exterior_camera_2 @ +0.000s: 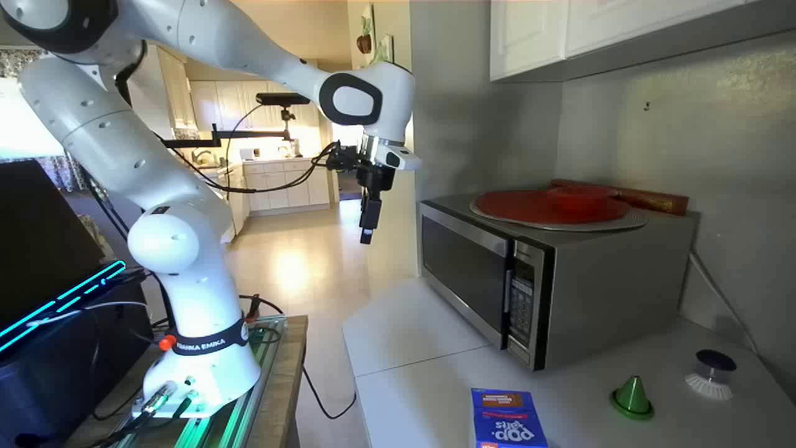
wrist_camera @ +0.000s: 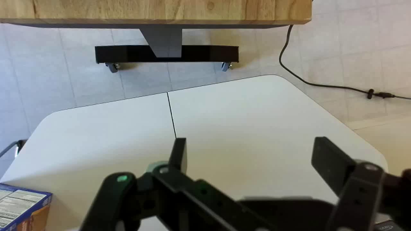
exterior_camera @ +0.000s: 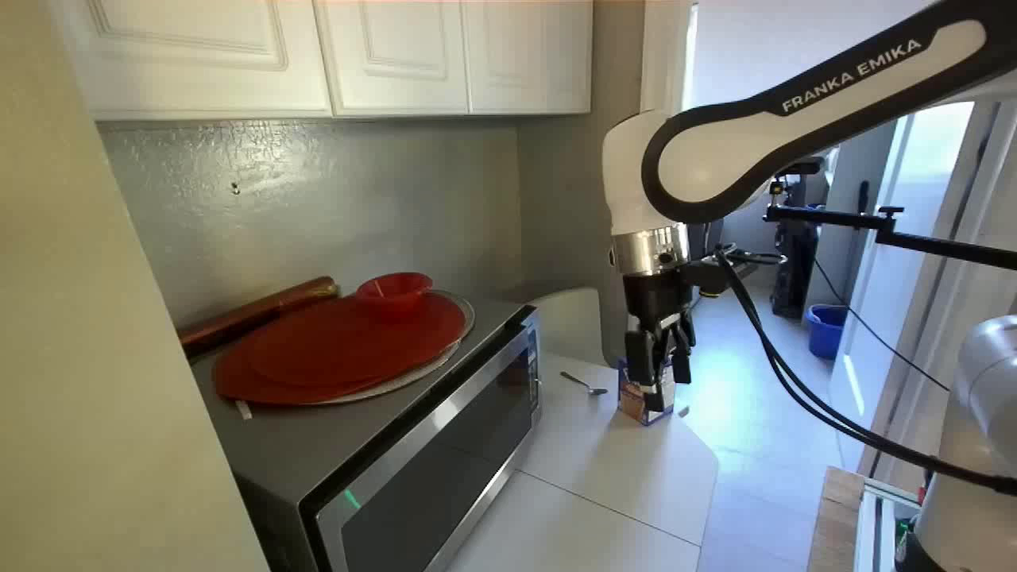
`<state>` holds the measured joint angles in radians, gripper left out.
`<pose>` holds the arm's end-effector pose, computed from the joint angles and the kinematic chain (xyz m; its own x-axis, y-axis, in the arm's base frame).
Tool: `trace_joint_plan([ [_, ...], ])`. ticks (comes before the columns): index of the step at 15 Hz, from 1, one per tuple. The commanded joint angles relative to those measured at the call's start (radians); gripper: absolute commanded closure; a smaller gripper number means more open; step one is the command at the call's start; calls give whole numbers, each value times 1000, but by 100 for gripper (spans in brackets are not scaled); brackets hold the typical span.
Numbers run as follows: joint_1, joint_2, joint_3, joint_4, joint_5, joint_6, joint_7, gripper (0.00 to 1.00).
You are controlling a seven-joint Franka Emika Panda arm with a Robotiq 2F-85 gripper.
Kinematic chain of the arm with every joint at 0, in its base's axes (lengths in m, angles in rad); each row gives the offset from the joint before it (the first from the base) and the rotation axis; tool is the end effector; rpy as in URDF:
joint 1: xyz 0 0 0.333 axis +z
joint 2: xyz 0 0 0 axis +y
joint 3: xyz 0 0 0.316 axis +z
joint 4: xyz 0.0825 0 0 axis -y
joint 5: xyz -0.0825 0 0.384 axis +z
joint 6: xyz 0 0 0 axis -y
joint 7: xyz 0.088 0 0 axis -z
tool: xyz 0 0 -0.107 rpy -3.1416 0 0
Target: Open the microwave door then take the bowl out of the oven and place it on top of the microwave.
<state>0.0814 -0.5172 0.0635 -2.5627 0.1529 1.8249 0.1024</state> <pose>0.3523 0.0638 0.4228 0.9730 -0.0140 -0.2305 -0.0336 -0.9961 -0.0812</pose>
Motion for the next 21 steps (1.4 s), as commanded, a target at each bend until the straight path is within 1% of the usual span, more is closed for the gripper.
trace_joint_plan([
  [1,-6,0,5,1,2,-2,-3,0],
  [7,-6,0,5,1,2,-2,-3,0],
  [8,-4,2,11,3,-1,31,-4,0],
  [9,-2,-7,16,0,18,91,11,0],
  [10,8,-5,11,15,53,120,12,25],
  [11,11,-5,15,17,62,170,14,28],
  [12,13,-6,18,26,86,212,29,34],
  [13,15,-8,19,34,107,248,37,43],
  [17,19,-7,23,88,178,348,100,72],
  [19,9,14,39,110,192,444,153,86],
  [21,-6,42,59,123,173,554,211,99],
])
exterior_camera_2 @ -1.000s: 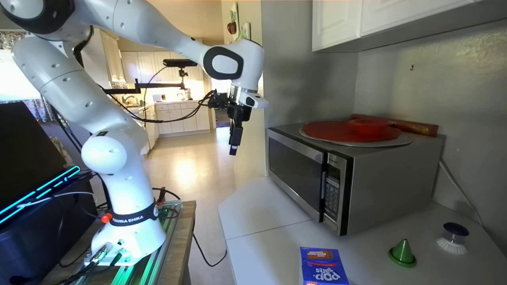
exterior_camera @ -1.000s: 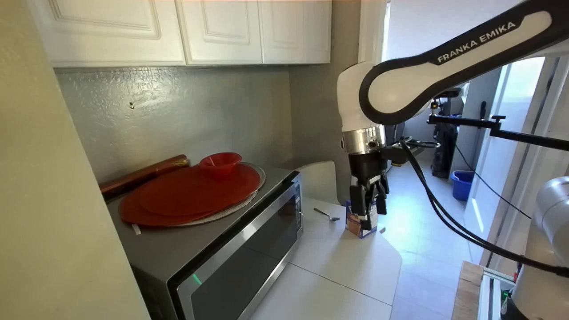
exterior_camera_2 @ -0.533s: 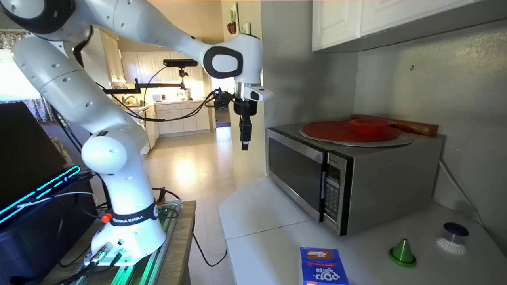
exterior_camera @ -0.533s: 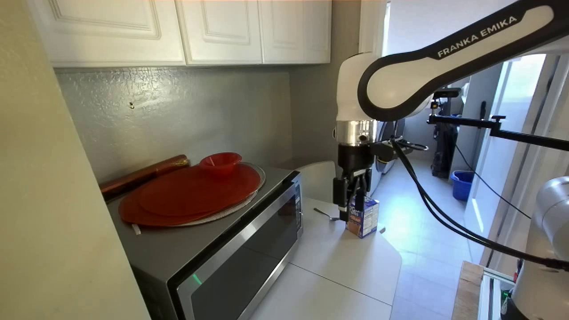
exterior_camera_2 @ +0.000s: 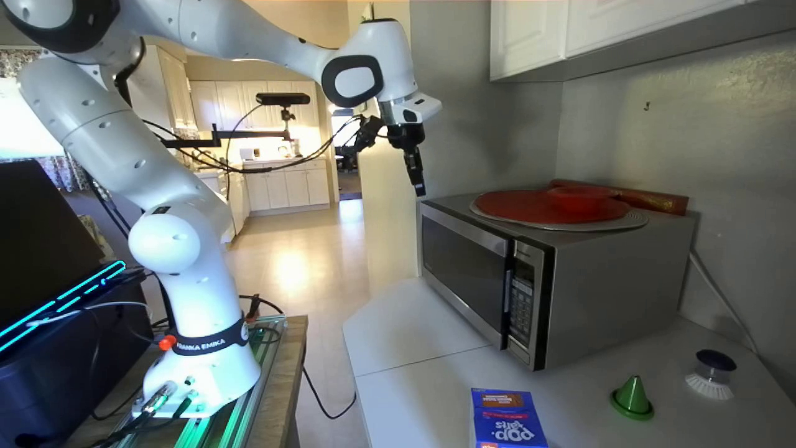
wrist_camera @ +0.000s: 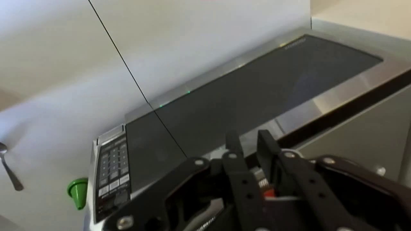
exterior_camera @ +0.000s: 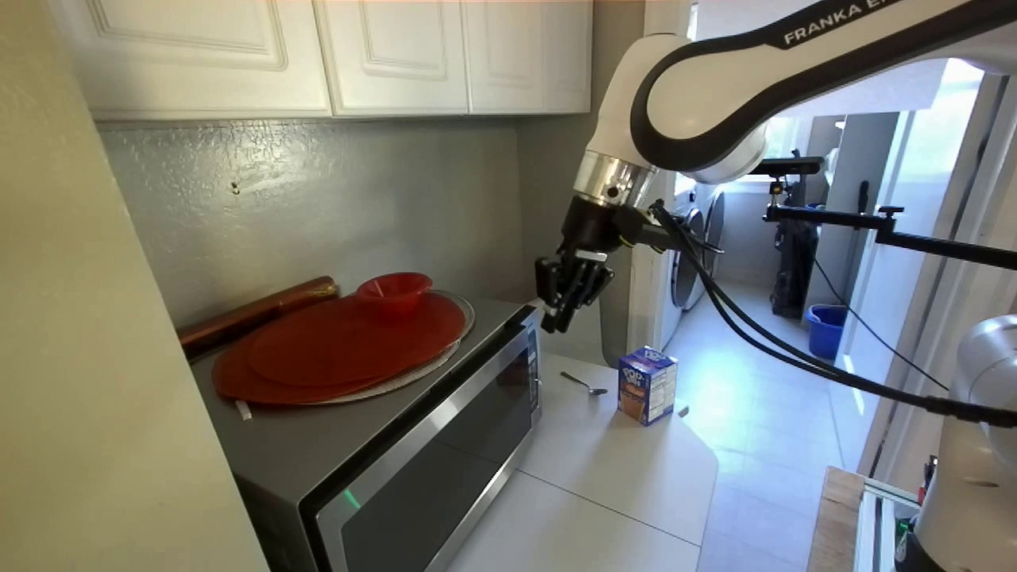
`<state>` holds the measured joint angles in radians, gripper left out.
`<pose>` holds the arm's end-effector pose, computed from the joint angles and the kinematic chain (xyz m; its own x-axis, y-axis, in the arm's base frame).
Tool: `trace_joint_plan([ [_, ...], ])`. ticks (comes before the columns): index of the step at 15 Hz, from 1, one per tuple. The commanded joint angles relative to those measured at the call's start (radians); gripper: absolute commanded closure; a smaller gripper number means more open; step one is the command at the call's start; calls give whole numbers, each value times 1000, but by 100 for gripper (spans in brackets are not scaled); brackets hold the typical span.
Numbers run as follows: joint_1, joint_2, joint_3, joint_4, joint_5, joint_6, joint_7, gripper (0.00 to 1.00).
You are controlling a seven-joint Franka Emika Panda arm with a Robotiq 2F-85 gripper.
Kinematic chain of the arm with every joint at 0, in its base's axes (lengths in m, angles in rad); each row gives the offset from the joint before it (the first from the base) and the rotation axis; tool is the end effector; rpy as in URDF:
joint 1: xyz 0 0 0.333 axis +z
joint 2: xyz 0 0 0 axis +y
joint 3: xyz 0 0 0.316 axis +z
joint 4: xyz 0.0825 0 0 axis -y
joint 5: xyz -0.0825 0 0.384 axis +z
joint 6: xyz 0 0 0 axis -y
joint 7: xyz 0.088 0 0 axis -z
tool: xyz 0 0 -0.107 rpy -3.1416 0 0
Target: Open the microwave door then take the bowl out of the oven and place it on top of the microwave.
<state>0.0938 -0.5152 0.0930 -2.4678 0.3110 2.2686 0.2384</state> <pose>0.4117 0.0887 0.5076 0.9430 -0.2458 0.2243 -0.1727 -0.9377 -0.3014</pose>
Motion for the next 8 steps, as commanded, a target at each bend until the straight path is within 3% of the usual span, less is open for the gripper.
trace_joint_plan([
  [1,-32,65,41,34,-3,173,107,100],
  [8,-143,236,86,76,-144,403,268,100],
])
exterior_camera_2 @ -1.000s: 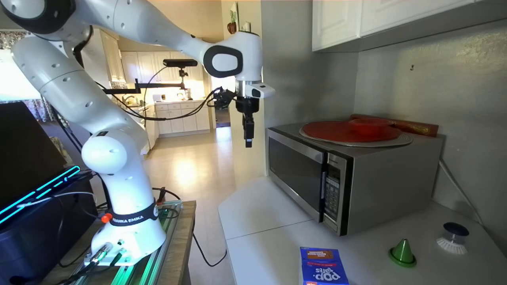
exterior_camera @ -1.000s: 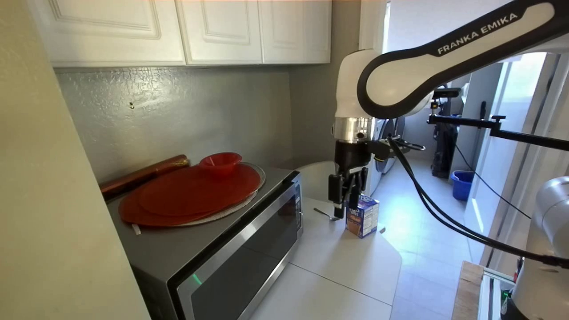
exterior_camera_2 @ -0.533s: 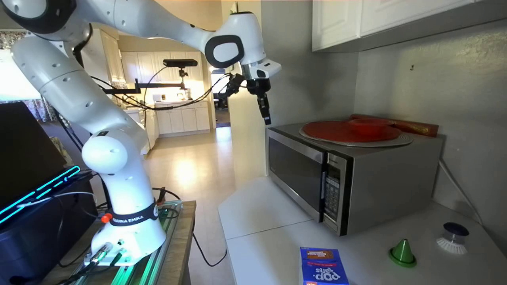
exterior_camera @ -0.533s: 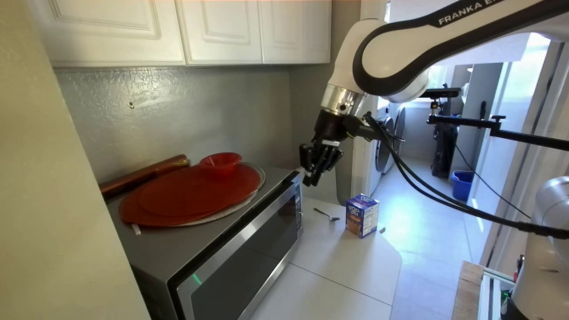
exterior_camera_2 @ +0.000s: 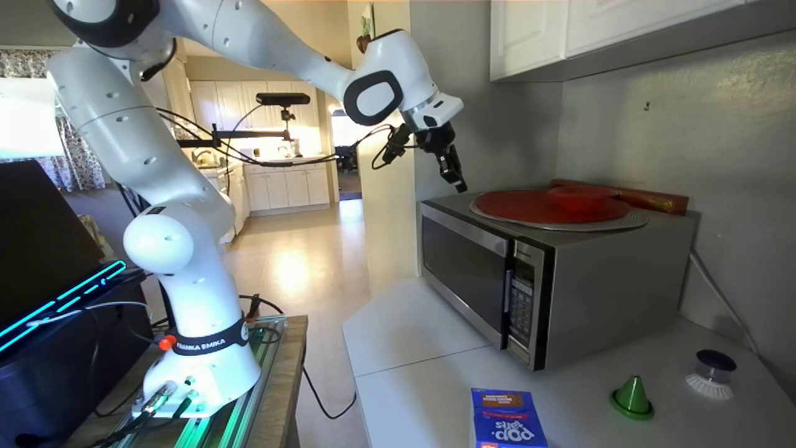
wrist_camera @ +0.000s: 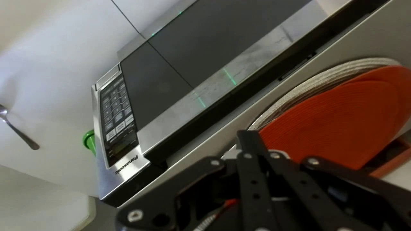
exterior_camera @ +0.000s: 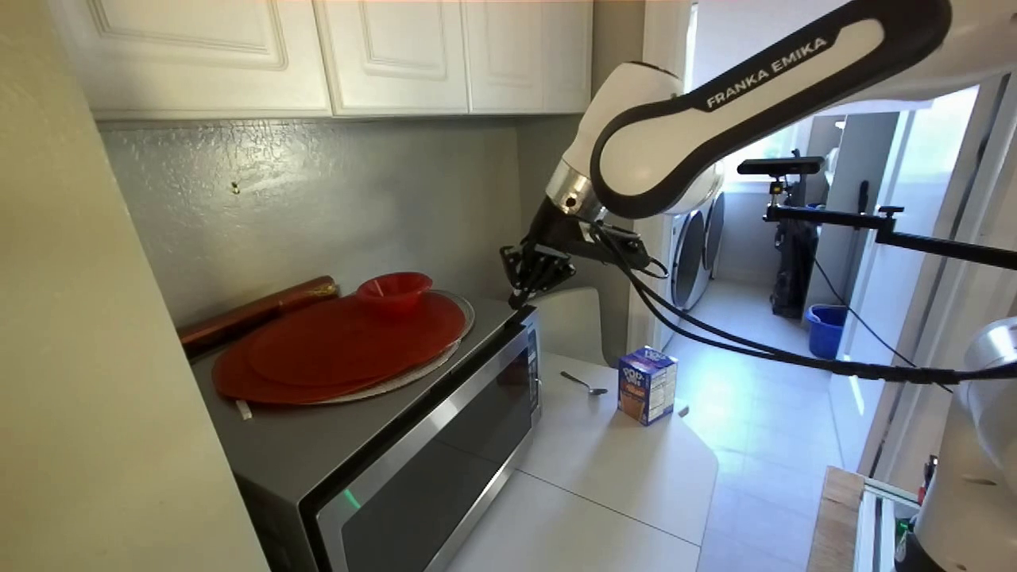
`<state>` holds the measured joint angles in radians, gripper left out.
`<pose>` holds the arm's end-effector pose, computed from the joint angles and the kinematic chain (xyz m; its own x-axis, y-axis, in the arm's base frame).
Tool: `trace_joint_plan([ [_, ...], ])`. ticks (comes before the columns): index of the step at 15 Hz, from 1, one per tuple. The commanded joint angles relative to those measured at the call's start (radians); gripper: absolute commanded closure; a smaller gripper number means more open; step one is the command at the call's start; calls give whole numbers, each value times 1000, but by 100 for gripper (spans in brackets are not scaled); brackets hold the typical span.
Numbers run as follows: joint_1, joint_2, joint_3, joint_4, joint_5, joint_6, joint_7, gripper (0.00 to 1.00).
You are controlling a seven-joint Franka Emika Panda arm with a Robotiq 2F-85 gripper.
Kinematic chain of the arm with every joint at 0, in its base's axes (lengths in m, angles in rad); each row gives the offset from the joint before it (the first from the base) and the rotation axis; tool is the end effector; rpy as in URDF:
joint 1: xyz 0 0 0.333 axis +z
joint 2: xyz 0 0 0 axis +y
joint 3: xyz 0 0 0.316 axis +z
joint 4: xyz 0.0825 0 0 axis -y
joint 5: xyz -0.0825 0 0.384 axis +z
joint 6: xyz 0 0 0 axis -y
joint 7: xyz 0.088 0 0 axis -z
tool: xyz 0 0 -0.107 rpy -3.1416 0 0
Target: Open the microwave door then take the bowl out of the oven and place it on top of the microwave.
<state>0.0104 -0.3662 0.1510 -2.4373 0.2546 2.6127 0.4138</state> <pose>0.4653 0.0744 0.4971 0.8026 -0.4521 0.3892 -0.3225 -0.8777 -0.3545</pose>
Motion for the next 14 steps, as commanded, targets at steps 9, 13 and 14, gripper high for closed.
trace_joint_plan([
  [9,-188,185,66,25,-443,248,270,100],
  [13,-203,189,95,20,-529,259,284,100],
  [14,-207,190,101,20,-551,256,292,100],
])
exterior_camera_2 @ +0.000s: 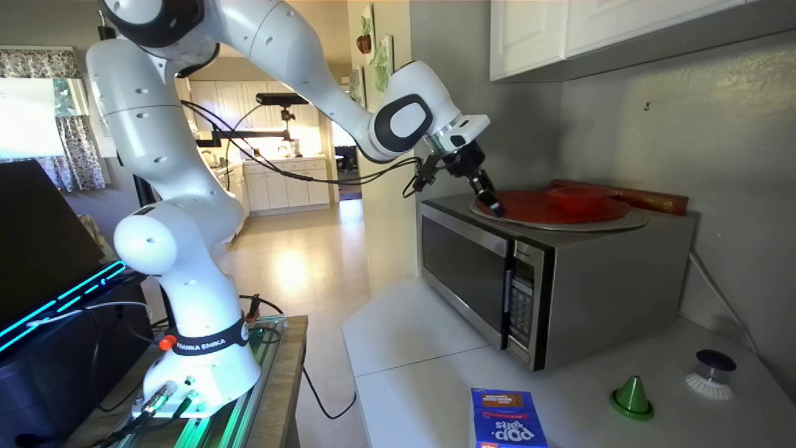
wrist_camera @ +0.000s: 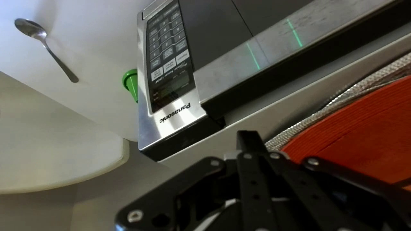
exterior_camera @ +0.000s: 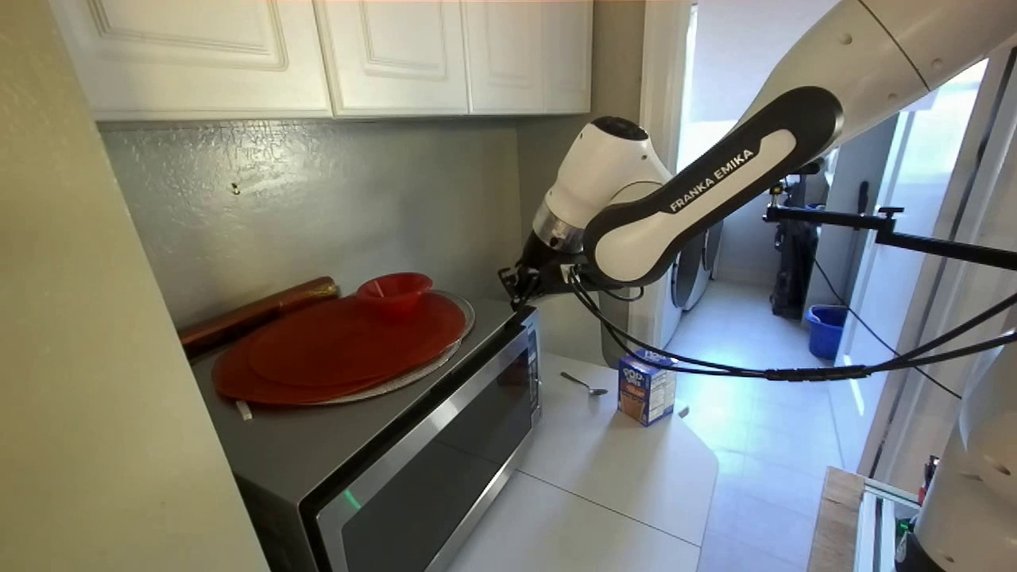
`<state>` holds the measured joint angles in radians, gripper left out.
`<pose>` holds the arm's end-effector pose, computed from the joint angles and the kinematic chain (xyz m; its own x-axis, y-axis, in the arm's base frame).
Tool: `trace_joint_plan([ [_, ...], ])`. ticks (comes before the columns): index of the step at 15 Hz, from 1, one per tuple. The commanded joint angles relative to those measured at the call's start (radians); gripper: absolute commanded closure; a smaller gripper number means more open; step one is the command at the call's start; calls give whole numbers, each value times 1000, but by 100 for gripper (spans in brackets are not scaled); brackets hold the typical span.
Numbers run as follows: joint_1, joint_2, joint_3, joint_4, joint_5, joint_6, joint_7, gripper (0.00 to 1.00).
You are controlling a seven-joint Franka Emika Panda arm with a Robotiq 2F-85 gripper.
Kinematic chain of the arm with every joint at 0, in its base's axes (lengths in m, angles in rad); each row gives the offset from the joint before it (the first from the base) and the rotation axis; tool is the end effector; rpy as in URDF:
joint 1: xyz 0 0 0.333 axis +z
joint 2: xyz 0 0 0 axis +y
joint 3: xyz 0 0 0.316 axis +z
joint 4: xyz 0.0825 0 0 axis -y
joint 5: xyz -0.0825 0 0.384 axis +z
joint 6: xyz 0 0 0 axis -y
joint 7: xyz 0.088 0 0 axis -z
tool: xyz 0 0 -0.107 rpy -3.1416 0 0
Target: Open the microwave door then take the bowl out of the oven and place it on top of the microwave.
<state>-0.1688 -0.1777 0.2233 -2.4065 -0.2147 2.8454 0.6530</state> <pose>0.5116 0.0420 0.4489 0.7389 -0.3729 0.5613 -0.3381 -0.9257 -0.1698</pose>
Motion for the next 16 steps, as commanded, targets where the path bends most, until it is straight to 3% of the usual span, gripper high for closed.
trace_joint_plan([
  [1,-32,6,34,-9,-104,23,61,100],
  [8,-44,53,60,-2,-195,49,112,100],
  [16,-87,106,68,6,-380,184,271,100],
])
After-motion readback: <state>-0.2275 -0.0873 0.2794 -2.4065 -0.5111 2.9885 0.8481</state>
